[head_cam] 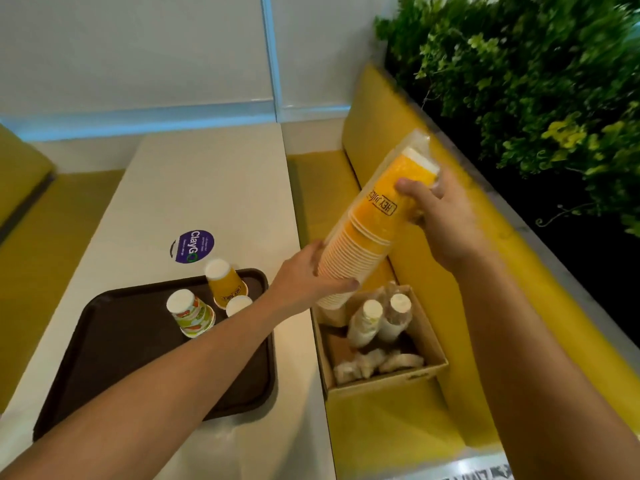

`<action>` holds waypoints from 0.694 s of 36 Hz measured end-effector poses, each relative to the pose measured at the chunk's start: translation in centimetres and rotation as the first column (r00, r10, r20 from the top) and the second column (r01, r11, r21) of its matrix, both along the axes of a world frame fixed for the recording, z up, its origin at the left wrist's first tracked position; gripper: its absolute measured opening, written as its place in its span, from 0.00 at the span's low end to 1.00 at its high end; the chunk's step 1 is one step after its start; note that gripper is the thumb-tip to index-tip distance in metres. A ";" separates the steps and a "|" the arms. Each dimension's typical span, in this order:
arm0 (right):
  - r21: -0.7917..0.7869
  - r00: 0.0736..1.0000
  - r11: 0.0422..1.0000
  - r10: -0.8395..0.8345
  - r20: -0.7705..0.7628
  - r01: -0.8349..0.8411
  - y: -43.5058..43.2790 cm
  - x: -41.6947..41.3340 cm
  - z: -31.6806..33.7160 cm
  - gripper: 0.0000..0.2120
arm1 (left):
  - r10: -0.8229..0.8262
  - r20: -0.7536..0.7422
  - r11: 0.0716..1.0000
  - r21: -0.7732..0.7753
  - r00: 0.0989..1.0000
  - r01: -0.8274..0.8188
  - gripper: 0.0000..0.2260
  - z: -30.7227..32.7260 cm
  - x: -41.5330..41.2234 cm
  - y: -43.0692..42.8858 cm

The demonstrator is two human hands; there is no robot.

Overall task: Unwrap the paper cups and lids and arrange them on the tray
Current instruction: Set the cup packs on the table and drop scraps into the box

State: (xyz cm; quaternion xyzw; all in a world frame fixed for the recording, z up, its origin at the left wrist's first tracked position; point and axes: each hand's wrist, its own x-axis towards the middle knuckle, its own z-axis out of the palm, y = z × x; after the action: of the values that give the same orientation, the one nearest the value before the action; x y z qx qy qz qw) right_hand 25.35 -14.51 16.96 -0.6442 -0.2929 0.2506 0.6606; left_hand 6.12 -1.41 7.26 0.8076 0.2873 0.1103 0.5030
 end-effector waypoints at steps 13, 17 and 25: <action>-0.138 0.906 0.899 0.423 0.031 -0.415 10.7 -10.9 3.2 0.17 | 0.227 0.092 0.949 0.203 0.969 -0.242 0.36 6.6 -8.9 8.1; -0.159 0.882 0.879 0.465 0.077 -0.450 15.9 -14.7 2.9 0.33 | 0.293 0.070 0.914 0.272 0.954 -0.301 0.33 7.1 -12.7 12.8; -0.106 0.912 0.920 0.388 0.134 -0.376 26.4 -23.4 -1.4 0.45 | 0.429 -0.050 0.879 0.252 0.902 -0.404 0.38 4.6 -20.1 21.0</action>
State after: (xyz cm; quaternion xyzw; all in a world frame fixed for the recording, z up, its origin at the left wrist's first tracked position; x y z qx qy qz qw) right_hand 1.91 11.84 15.54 -0.6167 -0.4530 0.3362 0.5490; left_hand -13.95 19.59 11.87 0.7854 0.4651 0.2068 0.3521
